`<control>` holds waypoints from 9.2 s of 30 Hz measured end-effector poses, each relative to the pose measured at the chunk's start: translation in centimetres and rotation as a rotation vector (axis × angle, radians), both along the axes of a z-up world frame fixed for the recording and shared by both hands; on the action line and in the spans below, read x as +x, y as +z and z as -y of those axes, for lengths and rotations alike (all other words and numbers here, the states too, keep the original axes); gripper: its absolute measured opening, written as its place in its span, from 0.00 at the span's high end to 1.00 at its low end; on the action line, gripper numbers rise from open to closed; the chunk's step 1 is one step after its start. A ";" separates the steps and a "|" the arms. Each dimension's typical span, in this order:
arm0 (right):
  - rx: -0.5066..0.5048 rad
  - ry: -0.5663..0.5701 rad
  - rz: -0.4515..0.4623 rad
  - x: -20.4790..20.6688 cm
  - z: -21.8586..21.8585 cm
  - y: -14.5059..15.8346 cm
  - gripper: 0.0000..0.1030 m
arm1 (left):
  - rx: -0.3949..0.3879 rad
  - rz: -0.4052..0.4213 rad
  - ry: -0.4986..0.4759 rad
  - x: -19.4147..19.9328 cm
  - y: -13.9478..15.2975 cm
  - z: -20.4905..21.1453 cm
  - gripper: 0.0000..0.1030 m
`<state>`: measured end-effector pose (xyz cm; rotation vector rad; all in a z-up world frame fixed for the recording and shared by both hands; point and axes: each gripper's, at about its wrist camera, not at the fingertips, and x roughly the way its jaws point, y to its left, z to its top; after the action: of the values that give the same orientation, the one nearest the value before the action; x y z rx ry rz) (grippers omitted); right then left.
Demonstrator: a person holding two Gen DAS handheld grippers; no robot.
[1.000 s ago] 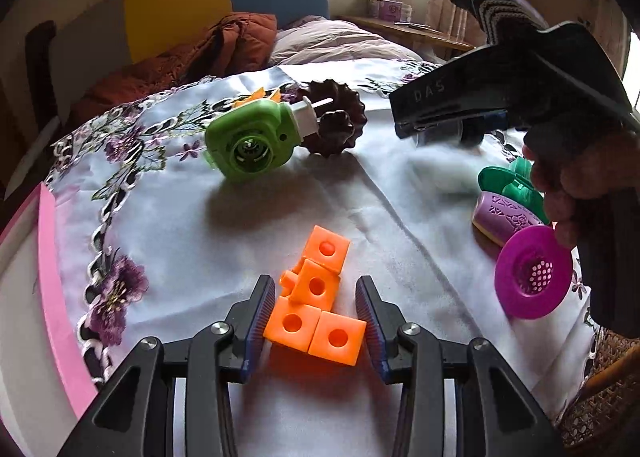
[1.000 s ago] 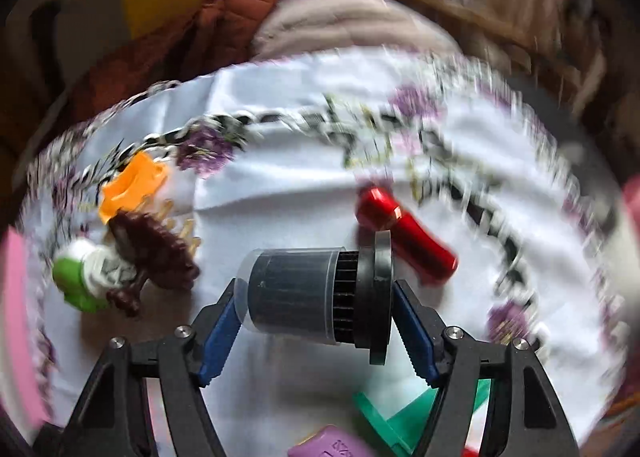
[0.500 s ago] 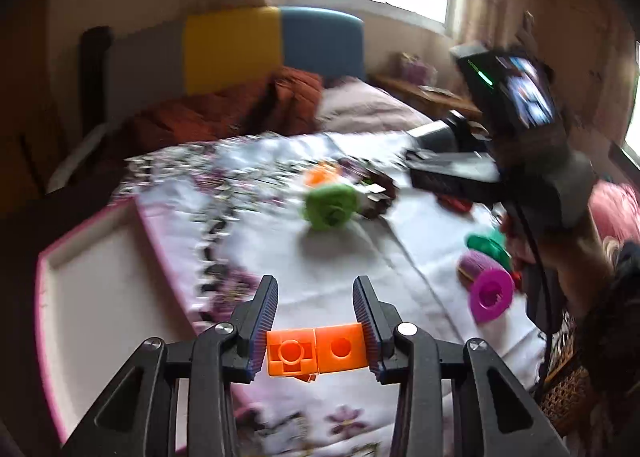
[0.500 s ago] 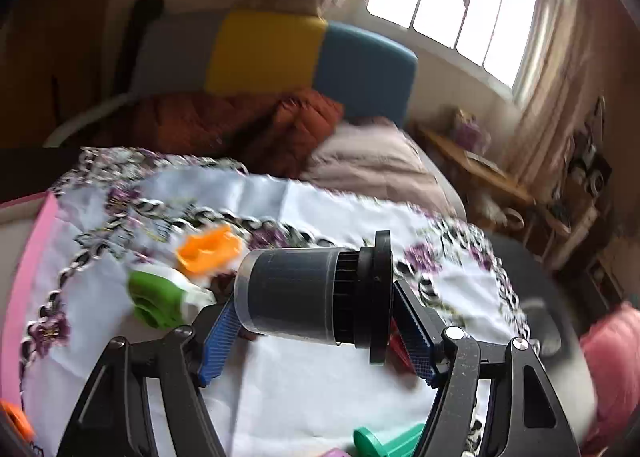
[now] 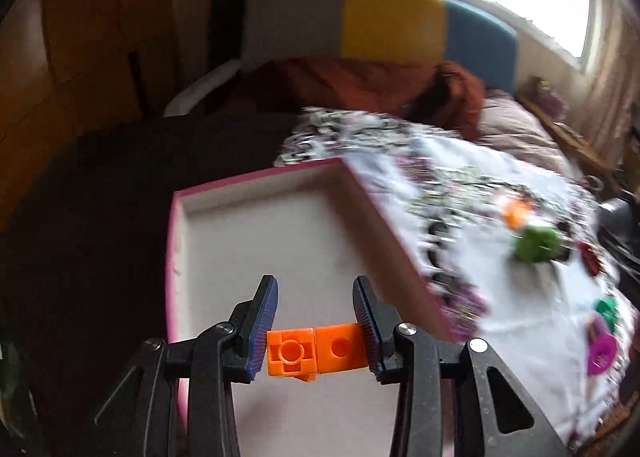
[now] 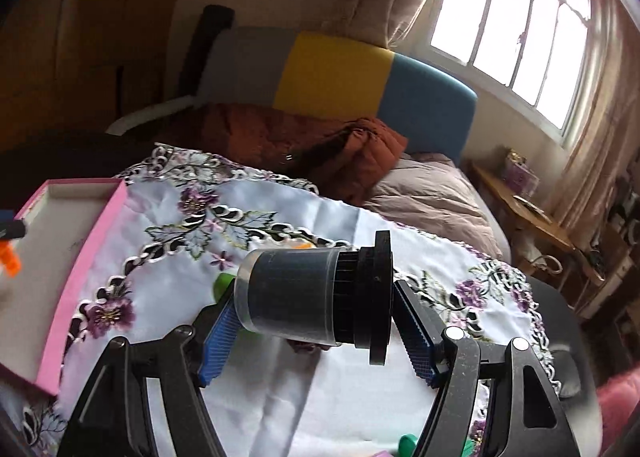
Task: Organize rigid objects
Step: 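Carry the orange cubes into the tray with the left tool while the right tool grasps the black cylinder, then carry the black cylinder to the tray and release it with the right tool, then move the left tool to the green-and-white toy and grasp it, then grasp the red puzzle piece with the right tool while the left tool holds the green toy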
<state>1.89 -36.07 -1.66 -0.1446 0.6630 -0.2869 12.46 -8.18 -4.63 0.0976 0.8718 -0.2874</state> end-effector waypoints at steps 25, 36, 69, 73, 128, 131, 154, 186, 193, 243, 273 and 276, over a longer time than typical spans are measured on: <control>0.019 0.036 -0.022 0.3 -0.2 -0.4 0.30 | 0.111 -0.033 0.099 4.4 -1.3 -2.4 0.38; -0.004 0.047 -0.018 0.2 -0.9 -0.4 0.30 | 0.048 0.042 0.050 -3.6 1.9 -2.0 0.37; 0.220 0.274 -0.121 5.5 -13.8 0.7 0.30 | -0.003 0.078 0.101 -10.0 3.1 -8.4 0.38; 0.284 0.386 -0.202 7.2 -18.5 -0.1 0.30 | -0.008 0.074 0.147 -10.0 2.7 -10.7 0.38; 0.261 0.306 -0.132 6.0 -20.6 -0.8 0.07 | 0.145 0.231 0.071 -12.7 5.7 -8.0 0.37; 0.255 0.284 -0.109 5.2 -19.4 -0.3 0.05 | 0.155 0.234 0.035 -13.0 5.8 -6.8 0.37; 0.225 -0.005 -0.051 -0.5 -4.6 0.7 0.03 | 0.214 0.247 -0.201 -13.8 4.7 1.9 0.33; 0.450 -0.571 -0.006 -4.6 16.3 -1.6 0.00 | 0.002 -0.111 -0.424 -7.9 0.7 16.2 0.33; 0.497 -0.578 0.002 -4.8 16.9 -1.8 0.00 | 0.126 -0.034 -0.592 -6.1 0.6 21.0 0.25; 0.796 -0.473 -0.206 -5.6 18.4 -5.2 0.03 | -0.077 -0.166 -0.678 -12.1 -2.2 16.8 0.38; 0.524 -0.345 -0.621 -5.1 16.0 -7.7 0.40 | -0.174 -0.144 -0.639 -13.6 0.0 12.8 0.37; 0.539 -0.367 -0.583 -4.9 16.4 -7.0 0.40 | -0.180 -0.147 -0.628 -13.4 0.0 12.6 0.38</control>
<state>-3.03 -52.44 -8.66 0.4320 1.3259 -0.4122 -0.94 -20.76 -4.64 0.1837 0.9418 -0.9676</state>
